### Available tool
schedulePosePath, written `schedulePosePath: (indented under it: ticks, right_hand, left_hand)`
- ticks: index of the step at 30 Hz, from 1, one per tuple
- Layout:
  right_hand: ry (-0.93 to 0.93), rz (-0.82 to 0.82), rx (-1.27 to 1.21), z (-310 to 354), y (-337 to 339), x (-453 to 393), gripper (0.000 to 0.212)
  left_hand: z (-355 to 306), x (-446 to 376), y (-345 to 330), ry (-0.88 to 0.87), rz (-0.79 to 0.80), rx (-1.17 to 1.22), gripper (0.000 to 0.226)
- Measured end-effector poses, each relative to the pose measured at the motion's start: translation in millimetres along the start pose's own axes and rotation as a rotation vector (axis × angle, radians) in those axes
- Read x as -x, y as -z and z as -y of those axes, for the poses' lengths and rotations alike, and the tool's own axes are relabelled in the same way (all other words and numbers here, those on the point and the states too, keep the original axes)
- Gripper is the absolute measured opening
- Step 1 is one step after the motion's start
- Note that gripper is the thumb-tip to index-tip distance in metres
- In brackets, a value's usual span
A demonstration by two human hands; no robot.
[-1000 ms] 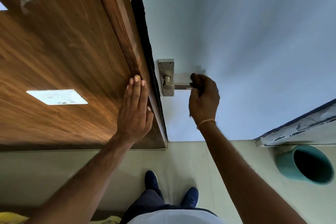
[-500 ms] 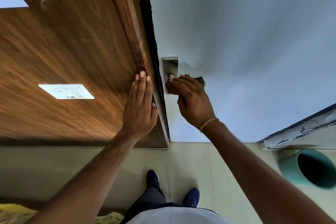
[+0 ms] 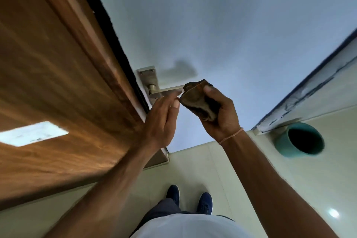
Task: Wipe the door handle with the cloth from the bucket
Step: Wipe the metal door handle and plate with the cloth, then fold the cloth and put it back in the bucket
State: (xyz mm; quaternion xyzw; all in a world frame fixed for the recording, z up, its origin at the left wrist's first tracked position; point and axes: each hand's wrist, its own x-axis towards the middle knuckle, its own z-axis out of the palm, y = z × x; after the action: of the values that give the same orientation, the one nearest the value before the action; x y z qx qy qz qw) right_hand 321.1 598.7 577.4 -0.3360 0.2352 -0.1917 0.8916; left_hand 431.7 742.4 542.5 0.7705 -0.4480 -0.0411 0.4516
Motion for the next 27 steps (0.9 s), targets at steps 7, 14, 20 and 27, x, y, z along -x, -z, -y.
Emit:
schedulePosePath:
  ticks: [7,14,20,27]
  right_hand:
    - [0.093,-0.362,0.022,16,32,36,0.018]
    - [0.268,-0.75,0.026,52,120,99,0.022]
    - [0.283,-1.143,0.746,89,216,153,0.023]
    - [0.402,-0.8,1.321,127,303,200,0.075]
  left_hand:
    - [-32,-45,-41,0.234,0.34,0.419,0.045]
    - [-104,-59,-133,0.374,0.654,0.592,0.023]
    - [-178,-53,-237,0.51,0.852,0.639,0.02]
    - [-248,-56,-358,0.598,0.8,0.656,0.027]
